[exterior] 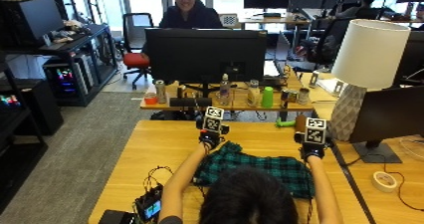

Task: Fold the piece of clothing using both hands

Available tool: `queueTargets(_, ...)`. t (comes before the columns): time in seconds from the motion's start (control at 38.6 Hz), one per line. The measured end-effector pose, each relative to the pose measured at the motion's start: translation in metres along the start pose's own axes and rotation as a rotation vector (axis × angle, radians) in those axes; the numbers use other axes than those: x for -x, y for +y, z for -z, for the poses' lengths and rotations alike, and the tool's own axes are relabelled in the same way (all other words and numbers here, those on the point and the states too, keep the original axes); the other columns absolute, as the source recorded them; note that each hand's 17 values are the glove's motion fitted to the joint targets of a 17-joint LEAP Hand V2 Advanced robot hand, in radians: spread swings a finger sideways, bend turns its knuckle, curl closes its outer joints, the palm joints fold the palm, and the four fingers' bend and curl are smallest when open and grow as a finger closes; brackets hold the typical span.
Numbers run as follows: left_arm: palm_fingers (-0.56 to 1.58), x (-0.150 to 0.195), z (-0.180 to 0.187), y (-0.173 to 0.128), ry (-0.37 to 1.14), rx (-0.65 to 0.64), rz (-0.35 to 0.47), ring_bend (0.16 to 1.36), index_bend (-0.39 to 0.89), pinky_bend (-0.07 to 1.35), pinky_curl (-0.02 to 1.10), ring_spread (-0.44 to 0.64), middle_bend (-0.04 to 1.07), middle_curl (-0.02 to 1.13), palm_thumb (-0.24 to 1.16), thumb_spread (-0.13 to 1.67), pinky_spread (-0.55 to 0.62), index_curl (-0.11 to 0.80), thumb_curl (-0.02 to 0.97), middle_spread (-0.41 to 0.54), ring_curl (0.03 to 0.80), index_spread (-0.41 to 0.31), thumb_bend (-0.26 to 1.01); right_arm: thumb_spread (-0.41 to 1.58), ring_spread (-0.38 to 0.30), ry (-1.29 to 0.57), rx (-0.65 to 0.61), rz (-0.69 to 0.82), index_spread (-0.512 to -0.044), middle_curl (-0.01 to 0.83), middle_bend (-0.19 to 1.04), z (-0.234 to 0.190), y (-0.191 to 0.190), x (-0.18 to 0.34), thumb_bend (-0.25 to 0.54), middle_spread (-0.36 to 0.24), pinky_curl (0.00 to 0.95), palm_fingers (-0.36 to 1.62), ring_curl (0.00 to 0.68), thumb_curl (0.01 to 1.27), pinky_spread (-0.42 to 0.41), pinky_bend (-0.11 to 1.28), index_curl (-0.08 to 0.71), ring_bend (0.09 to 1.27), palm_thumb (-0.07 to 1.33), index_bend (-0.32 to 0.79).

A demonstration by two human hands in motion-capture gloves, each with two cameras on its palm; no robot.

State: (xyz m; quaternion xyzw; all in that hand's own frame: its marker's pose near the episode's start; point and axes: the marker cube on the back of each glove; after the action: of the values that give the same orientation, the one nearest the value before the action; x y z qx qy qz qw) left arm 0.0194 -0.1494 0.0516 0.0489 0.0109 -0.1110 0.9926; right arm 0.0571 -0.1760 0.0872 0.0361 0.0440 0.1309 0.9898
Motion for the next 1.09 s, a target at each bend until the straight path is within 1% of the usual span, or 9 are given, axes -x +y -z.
queueTargets(0.13,0.64,-0.022,0.005,0.009,-0.051,0.005,-0.030,0.60,0.07,0.67,0.41,-0.21,0.10,0.40,0.37,1.15,-0.28,0.260,0.458,-0.111,0.442,-0.128,-0.05,1.16,-0.185,-0.014,-0.055,-0.036,-0.262,0.471,0.26,-0.002,0.007,-0.039,-0.034,-0.138,0.397,1.03,0.449,0.42,-0.236,0.60,0.276,0.62,1.13,0.06)
queueTargets(0.23,0.53,-0.029,-0.011,0.044,-0.016,0.163,-0.096,0.59,0.10,0.67,0.41,-0.16,0.08,0.37,0.31,1.19,-0.22,0.258,0.410,-0.064,0.437,-0.120,-0.05,1.16,-0.147,-0.065,0.164,-0.065,-0.268,0.461,0.21,-0.039,0.000,-0.055,-0.086,-0.107,0.412,0.82,0.440,0.37,-0.175,0.62,0.255,0.55,0.96,0.04)
queueTargets(0.31,0.47,-0.034,-0.037,0.069,-0.003,0.330,-0.130,0.60,0.12,0.67,0.41,-0.12,0.09,0.35,0.29,1.20,-0.17,0.263,0.385,-0.034,0.436,-0.116,-0.03,1.16,-0.109,-0.084,0.270,-0.070,-0.268,0.458,0.20,-0.062,0.010,-0.058,-0.076,-0.078,0.417,0.69,0.439,0.34,-0.098,0.62,0.243,0.53,0.88,0.05)
queueTargets(0.47,0.33,-0.036,-0.086,0.082,0.012,0.484,-0.087,0.59,0.17,0.61,0.40,-0.03,0.11,0.31,0.28,1.22,-0.04,0.286,0.349,0.026,0.421,-0.107,-0.02,1.15,-0.042,0.062,0.551,-0.074,-0.271,0.435,0.17,-0.089,0.059,-0.053,-0.055,-0.035,0.404,0.59,0.410,0.32,0.019,0.67,0.199,0.50,0.76,0.04)
queueTargets(0.57,0.27,-0.037,-0.112,0.087,0.080,0.543,-0.061,0.57,0.16,0.63,0.39,0.05,0.11,0.29,0.28,1.24,0.09,0.293,0.332,0.066,0.406,-0.101,-0.01,1.15,-0.009,0.139,0.475,-0.051,-0.278,0.419,0.17,-0.079,0.104,-0.048,-0.050,-0.013,0.400,0.54,0.403,0.30,0.074,0.69,0.180,0.52,0.69,0.05)
queueTargets(0.67,0.24,-0.036,-0.130,0.083,0.087,0.521,-0.065,0.56,0.15,0.66,0.39,0.13,0.11,0.27,0.29,1.26,0.19,0.297,0.313,0.097,0.389,-0.091,-0.01,1.16,0.009,0.070,0.442,-0.091,-0.280,0.412,0.18,-0.087,0.109,-0.046,-0.039,-0.010,0.394,0.53,0.399,0.29,0.102,0.70,0.166,0.53,0.65,0.06)
queueTargets(0.8,0.17,-0.036,-0.141,0.085,0.078,0.538,-0.051,0.57,0.14,0.70,0.39,0.20,0.11,0.25,0.28,1.27,0.27,0.294,0.294,0.129,0.381,-0.086,-0.02,1.16,0.025,0.071,0.494,-0.140,-0.276,0.405,0.18,-0.100,0.113,-0.045,-0.033,-0.002,0.390,0.51,0.399,0.28,0.124,0.72,0.155,0.55,0.61,0.06)
queueTargets(0.93,0.14,-0.038,-0.140,0.084,0.082,0.548,-0.060,0.58,0.17,0.71,0.38,0.26,0.12,0.24,0.26,1.27,0.33,0.306,0.276,0.155,0.370,-0.087,-0.02,1.16,0.009,0.115,0.541,-0.120,-0.274,0.396,0.18,-0.109,0.118,-0.039,-0.023,0.005,0.393,0.52,0.405,0.28,0.114,0.75,0.138,0.60,0.59,0.05)
queueTargets(1.09,0.17,-0.037,-0.138,0.084,0.072,0.572,-0.058,0.58,0.19,0.71,0.37,0.29,0.13,0.22,0.27,1.27,0.34,0.323,0.267,0.162,0.355,-0.091,-0.01,1.16,-0.026,0.057,0.454,-0.154,-0.273,0.398,0.21,-0.110,0.111,-0.035,0.011,-0.002,0.394,0.60,0.413,0.29,0.044,0.79,0.117,0.66,0.67,0.03)
